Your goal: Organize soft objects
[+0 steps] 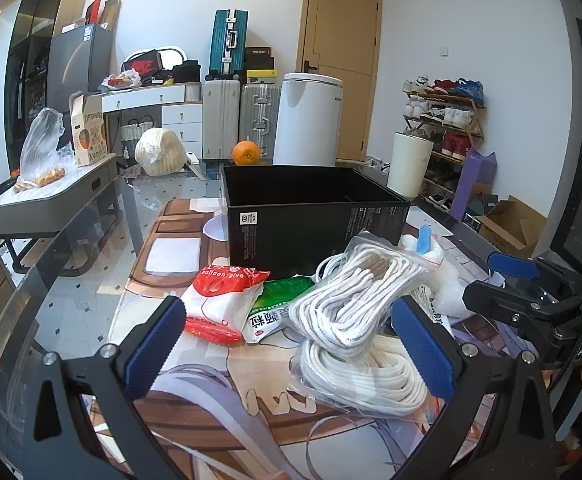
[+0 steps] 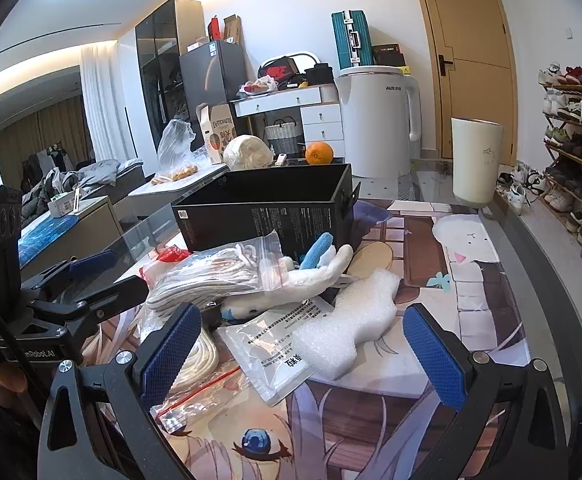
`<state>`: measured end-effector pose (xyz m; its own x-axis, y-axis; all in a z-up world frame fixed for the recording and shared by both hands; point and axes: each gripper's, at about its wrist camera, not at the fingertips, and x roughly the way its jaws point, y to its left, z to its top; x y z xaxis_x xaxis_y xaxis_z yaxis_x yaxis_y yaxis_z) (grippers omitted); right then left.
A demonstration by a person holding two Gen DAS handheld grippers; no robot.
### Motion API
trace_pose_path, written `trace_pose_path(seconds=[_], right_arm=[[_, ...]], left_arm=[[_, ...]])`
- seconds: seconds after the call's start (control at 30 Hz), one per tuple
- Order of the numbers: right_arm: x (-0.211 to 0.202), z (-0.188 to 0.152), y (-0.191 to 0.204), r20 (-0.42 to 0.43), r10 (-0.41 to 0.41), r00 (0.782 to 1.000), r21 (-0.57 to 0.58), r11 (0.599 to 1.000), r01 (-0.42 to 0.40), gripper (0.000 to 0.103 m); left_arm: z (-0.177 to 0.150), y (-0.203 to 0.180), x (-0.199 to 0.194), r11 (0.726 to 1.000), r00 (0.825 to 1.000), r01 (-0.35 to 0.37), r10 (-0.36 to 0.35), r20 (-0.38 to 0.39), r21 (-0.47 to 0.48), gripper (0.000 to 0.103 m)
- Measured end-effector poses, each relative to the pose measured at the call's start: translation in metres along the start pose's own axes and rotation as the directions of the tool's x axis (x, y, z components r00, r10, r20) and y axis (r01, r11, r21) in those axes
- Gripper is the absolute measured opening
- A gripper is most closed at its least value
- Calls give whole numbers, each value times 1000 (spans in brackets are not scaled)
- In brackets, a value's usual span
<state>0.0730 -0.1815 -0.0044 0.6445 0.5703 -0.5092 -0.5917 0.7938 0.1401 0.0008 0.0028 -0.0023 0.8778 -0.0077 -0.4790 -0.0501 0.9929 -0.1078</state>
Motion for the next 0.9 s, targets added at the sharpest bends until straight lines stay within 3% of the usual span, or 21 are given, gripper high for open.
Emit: trace_pose_path(seconds=[0.9], right_arm=[[1, 0, 0, -6, -3, 1000, -6, 1000, 3, 103]], left_arm=[[-1, 2, 2, 1000, 1000, -1, 1, -6, 5, 103]])
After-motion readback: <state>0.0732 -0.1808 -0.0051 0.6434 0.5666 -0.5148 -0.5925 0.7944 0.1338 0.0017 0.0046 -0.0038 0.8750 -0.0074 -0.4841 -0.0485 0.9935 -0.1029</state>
